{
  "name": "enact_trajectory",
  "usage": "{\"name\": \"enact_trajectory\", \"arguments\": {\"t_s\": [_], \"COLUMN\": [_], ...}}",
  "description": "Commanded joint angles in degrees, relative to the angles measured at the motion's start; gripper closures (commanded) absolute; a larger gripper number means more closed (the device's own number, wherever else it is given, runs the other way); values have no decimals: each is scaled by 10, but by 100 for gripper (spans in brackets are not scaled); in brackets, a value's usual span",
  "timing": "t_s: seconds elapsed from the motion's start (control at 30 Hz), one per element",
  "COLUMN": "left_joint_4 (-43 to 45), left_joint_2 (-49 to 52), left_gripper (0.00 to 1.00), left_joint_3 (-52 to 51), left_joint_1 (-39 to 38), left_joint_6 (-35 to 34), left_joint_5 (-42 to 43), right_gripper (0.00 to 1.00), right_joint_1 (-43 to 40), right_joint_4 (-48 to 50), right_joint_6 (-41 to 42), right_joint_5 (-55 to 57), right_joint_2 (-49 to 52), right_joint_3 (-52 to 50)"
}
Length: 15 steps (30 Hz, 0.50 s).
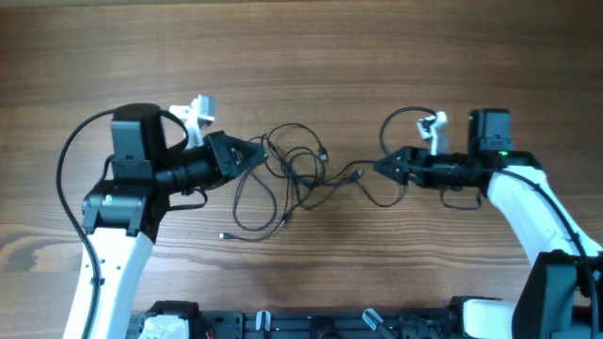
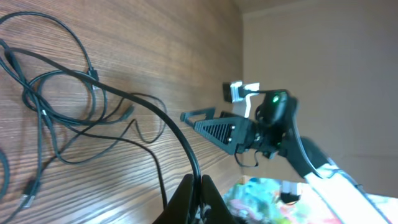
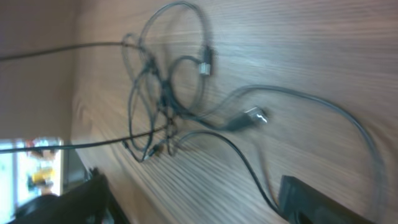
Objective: Untangle cables
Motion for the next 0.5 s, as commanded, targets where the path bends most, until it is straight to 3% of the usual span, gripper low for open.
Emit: {"name": "enact_trajectory", "arguments": {"t_s": [0.0,0.17,0.33,0.43,0.47], "left_joint_4": [-16,-142,-160,-157,-157], "left_joint_2": [2,2,2,2,2], "left_gripper": [96,96,96,96,96], "left_joint_3": [10,10,10,10,10], "left_joint_1": [-7,-7,-7,-7,-7], "left_joint_6": [33,32,32,33,33], "left_joint_5": [-44,-231,-254,-254,-254], "right_gripper": [20,22,30,44,59], "right_joint_1": [58,172,258,281,289], "right_joint_4": [68,226,310,351,362], "right_joint_6": [25,153,276,318,330], "right_joint_5": [-14,51,179,173,172], "right_joint_2": [10,50,120,165,180], "right_joint_3": [-5,-5,-5,-5,-5]}}
